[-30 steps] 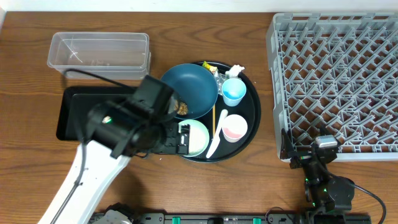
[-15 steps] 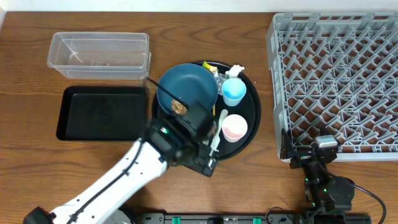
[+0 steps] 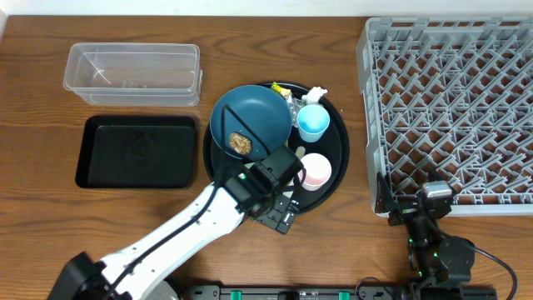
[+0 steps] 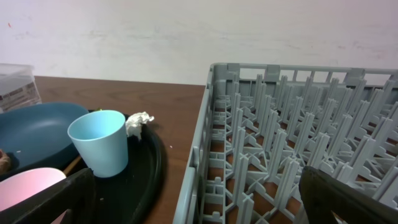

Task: Sort waste into correct bins and load items into the dishwasher rack
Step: 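Grasp the rim of the mint-green rice bowl with the left gripper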

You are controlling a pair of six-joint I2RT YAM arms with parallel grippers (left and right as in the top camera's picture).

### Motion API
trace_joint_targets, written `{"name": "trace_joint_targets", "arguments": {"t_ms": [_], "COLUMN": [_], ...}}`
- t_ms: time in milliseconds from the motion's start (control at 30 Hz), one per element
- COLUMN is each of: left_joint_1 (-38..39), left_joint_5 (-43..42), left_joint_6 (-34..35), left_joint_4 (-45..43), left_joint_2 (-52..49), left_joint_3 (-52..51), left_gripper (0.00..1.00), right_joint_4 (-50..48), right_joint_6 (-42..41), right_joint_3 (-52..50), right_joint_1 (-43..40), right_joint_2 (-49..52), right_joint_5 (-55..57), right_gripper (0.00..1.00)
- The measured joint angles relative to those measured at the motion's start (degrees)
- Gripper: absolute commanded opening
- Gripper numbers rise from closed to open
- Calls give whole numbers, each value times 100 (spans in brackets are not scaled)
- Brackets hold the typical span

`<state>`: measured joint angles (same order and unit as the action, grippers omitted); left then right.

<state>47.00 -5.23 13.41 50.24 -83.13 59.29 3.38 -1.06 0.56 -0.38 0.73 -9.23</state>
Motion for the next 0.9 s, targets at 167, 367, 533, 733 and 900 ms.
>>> {"name": "trace_joint_targets", "arguments": {"t_ms": [167, 367, 533, 733, 900], "left_joint_1": [0, 0, -2, -55, -269], "left_joint_5": [11, 13, 85, 120, 125], "left_joint_6": [-37, -42, -111, -170, -168], "left_joint_4": [-275, -455, -619, -730, -726], "left_joint_2": [-376, -645, -817, -999, -1069], "left_joint_3": [-2, -2, -4, -44, -55], "left_gripper": [98, 98, 100, 90, 90], "right_joint_4": [0, 0, 0, 0, 0], "right_joint_6": [0, 2, 2, 2, 0], "right_joint_3": [0, 0, 0, 0, 0], "right_joint_1": [0, 0, 0, 0, 0], "right_joint_2": [0, 0, 0, 0, 0], "right_joint_5": [2, 2, 2, 2, 2], "right_gripper": [99, 99, 99, 99, 99]}}
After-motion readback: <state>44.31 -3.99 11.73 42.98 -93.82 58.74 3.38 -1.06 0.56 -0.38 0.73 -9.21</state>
